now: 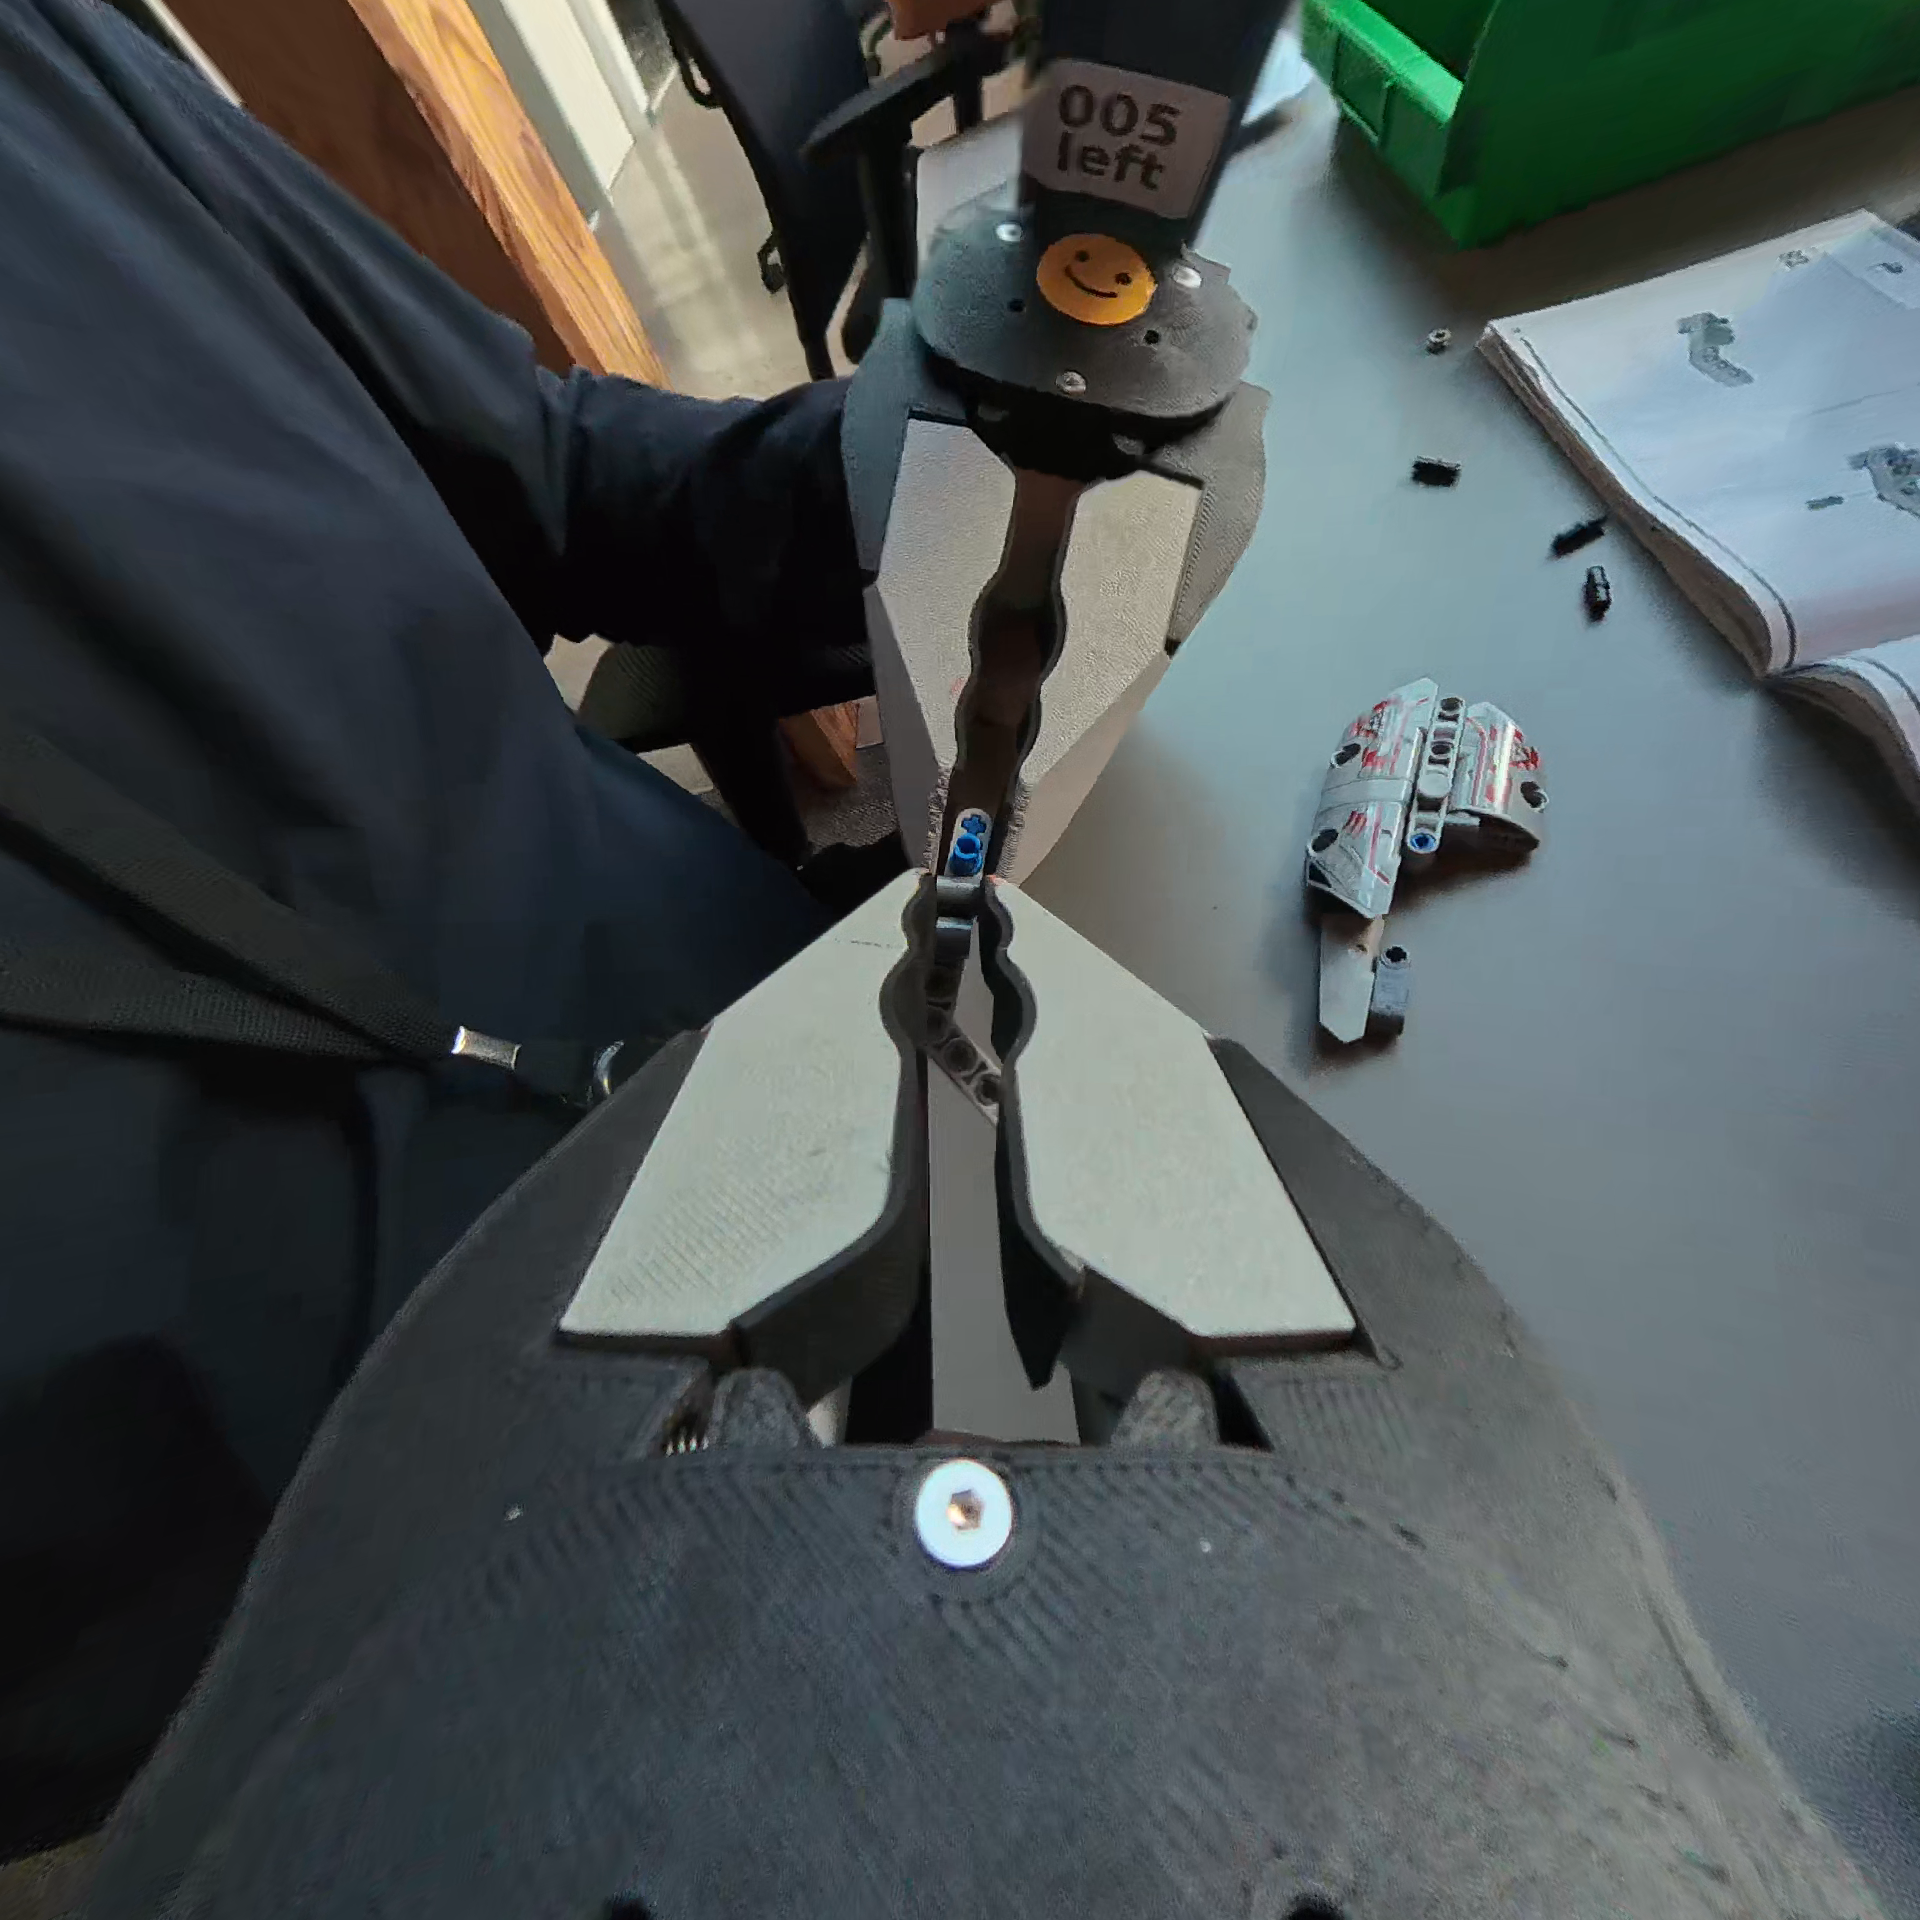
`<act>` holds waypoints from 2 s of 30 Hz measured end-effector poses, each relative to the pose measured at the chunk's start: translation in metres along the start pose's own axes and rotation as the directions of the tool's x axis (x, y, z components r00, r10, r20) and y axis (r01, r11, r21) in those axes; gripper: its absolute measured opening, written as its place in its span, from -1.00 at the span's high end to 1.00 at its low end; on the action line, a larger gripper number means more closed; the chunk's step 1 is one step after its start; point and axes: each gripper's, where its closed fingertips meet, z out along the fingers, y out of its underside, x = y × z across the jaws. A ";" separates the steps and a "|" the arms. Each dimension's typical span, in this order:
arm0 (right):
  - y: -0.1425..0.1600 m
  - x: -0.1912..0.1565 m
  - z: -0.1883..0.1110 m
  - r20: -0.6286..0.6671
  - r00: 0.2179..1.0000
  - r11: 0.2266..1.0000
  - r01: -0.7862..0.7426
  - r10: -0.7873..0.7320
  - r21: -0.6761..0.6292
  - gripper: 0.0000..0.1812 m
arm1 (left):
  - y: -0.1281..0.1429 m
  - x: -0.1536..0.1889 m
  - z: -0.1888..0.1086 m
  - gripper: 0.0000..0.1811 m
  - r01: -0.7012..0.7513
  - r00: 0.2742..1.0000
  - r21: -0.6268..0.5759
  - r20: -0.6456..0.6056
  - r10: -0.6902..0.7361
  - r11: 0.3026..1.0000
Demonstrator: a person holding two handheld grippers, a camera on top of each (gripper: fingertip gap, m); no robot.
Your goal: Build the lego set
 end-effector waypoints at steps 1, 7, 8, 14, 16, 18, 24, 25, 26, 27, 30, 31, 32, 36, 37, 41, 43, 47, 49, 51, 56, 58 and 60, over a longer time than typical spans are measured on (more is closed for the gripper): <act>0.003 0.005 0.000 -0.014 0.999 0.999 -0.034 0.034 0.004 0.95 | 0.001 -0.006 0.001 0.93 -0.002 0.999 -0.013 0.044 0.003 1.000; 0.005 0.015 -0.008 0.056 0.980 0.970 -0.197 0.191 0.142 0.95 | 0.001 -0.018 -0.006 0.94 0.022 0.989 0.009 0.145 -0.023 1.000; 0.005 0.014 -0.007 0.060 0.980 0.968 -0.198 0.191 0.152 0.95 | 0.000 -0.019 -0.008 0.92 0.040 0.989 0.021 0.145 -0.043 0.999; 0.005 0.014 -0.007 0.056 0.980 0.967 -0.197 0.191 0.160 0.95 | -0.003 -0.017 -0.008 0.96 0.105 0.991 0.067 0.080 -0.110 0.992; 0.005 0.015 -0.007 0.058 0.979 0.966 -0.205 0.198 0.161 0.95 | -0.002 -0.018 -0.007 0.95 0.119 0.990 0.065 0.068 -0.123 0.991; 0.006 0.015 -0.007 0.066 0.976 0.963 -0.214 0.206 0.166 0.95 | -0.002 -0.018 -0.007 0.95 0.123 0.990 0.065 0.058 -0.127 0.990; 0.011 0.017 -0.004 0.064 0.975 0.964 -0.219 0.211 0.153 0.94 | 0.004 -0.019 -0.005 0.96 0.086 0.994 0.039 0.063 -0.088 0.996; 0.012 0.017 -0.003 0.059 0.976 0.966 -0.214 0.208 0.146 0.93 | 0.004 -0.019 -0.005 0.97 0.082 0.994 0.034 0.069 -0.084 0.996; 0.013 0.018 -0.001 0.048 0.978 0.968 -0.209 0.204 0.137 0.88 | 0.005 -0.020 -0.005 0.97 0.079 0.994 0.029 0.075 -0.081 0.996; 0.013 0.020 0.001 0.036 0.979 0.971 -0.203 0.200 0.124 0.85 | 0.006 -0.020 -0.004 0.97 0.076 0.994 0.019 0.080 -0.077 0.997; 0.012 0.019 0.006 0.024 0.984 0.978 -0.178 0.176 0.106 0.84 | 0.009 -0.022 -0.002 0.96 0.056 0.993 -0.006 0.105 -0.055 0.998; 0.013 0.020 0.007 0.011 0.986 0.981 -0.169 0.169 0.093 0.92 | 0.010 -0.021 -0.001 0.96 0.053 0.993 -0.015 0.104 -0.051 0.998; 0.015 0.022 0.008 -0.004 0.986 0.983 -0.168 0.169 0.079 0.93 | 0.012 -0.023 -0.002 0.96 0.051 0.991 -0.025 0.124 -0.048 0.998; 0.017 0.028 0.010 0.006 0.967 0.963 -0.253 0.253 0.088 0.95 | 0.012 -0.030 -0.007 0.97 0.063 0.980 -0.018 0.191 -0.059 0.998; 0.017 0.033 0.009 0.008 0.956 0.951 -0.291 0.292 0.109 0.95 | 0.011 -0.033 -0.010 0.94 0.043 0.973 -0.016 0.229 -0.038 0.999; 0.014 0.045 0.004 0.077 0.893 0.871 -0.450 0.444 0.196 0.96 | 0.019 -0.046 -0.025 0.90 -0.103 0.892 -0.109 0.429 0.141 0.989; 0.013 0.047 0.003 0.123 0.867 0.839 -0.498 0.483 0.218 0.95 | 0.024 -0.045 -0.025 0.88 -0.133 0.863 -0.133 0.471 0.181 0.982; 0.010 0.041 0.007 0.197 0.858 0.834 -0.509 0.474 0.213 0.95 | 0.016 -0.047 -0.026 0.86 -0.131 0.835 -0.075 0.530 0.151 0.988; 0.012 0.040 0.008 0.198 0.856 0.834 -0.513 0.478 0.203 0.95 | 0.007 -0.049 -0.033 0.90 -0.183 0.803 -0.053 0.567 0.181 0.982; 0.012 0.040 0.008 0.209 0.847 0.824 -0.527 0.489 0.208 0.95 | 0.005 -0.045 -0.030 0.91 -0.210 0.810 -0.069 0.547 0.213 0.975; 0.012 0.038 0.009 0.226 0.844 0.821 -0.530 0.487 0.212 0.95 | 0.010 -0.039 -0.017 0.91 -0.059 0.911 0.005 0.409 0.052 0.998; 0.011 0.035 0.009 0.235 0.852 0.831 -0.514 0.467 0.212 0.95 | 0.006 -0.037 -0.017 0.95 -0.012 0.933 0.052 0.360 -0.007 0.999; 0.010 0.032 0.010 0.233 0.867 0.848 -0.486 0.439 0.209 0.95 | 0.006 -0.033 -0.016 0.97 0.045 0.955 0.069 0.290 -0.063 0.997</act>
